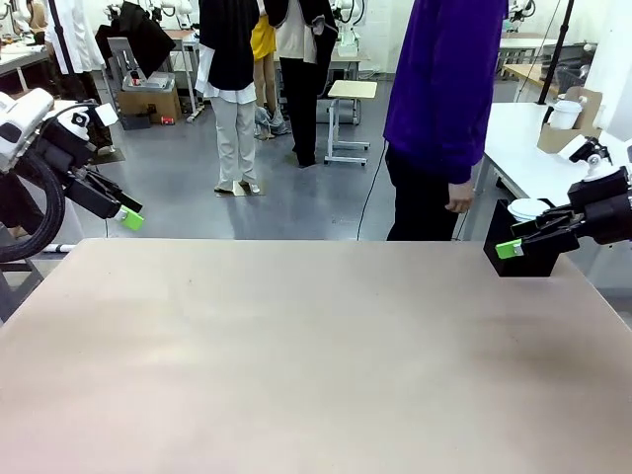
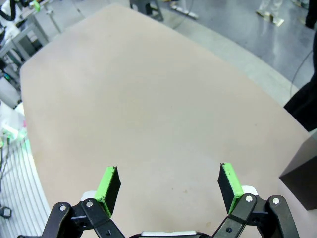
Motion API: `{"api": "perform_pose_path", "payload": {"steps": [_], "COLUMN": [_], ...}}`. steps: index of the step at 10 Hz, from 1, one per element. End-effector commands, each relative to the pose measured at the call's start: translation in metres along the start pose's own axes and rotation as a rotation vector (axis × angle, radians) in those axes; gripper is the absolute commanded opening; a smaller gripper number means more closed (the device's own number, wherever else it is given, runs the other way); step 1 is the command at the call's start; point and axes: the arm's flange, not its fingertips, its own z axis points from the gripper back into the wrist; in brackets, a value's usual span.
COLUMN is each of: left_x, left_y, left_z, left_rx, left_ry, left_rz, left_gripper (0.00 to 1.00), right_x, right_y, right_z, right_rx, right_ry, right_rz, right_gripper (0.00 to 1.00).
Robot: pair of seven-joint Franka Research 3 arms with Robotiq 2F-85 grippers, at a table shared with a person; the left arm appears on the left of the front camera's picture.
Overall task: Pour a drink into a cup and package it in a carrier.
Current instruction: Insert the held 600 ml Paper Cup into the Cup Carrier.
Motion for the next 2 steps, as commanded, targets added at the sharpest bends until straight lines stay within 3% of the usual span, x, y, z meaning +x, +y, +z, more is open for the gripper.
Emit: {"api": "perform_pose_path", "payload": {"steps": [1, 2], "left_x": [0.0015, 0.0015], "left_y": [-0.0002, -0.0002], "left_z": [-0.0003, -0.0003], "left_rx": [0.009, 0.009], "left_ry": [0.008, 0.008], "left_rz": [0.011, 0.011], "left_gripper": [1.0, 1.0], "right_x": [0.0, 0.0], "right_y": [-0.0005, -0.0005], "right_z": [0.001, 0.001], "right_rx": [0.0, 0.0], "right_ry": [-0.011, -0.011], "right_rz": [0.014, 0.014], "right_gripper": [1.0, 1.0]}}
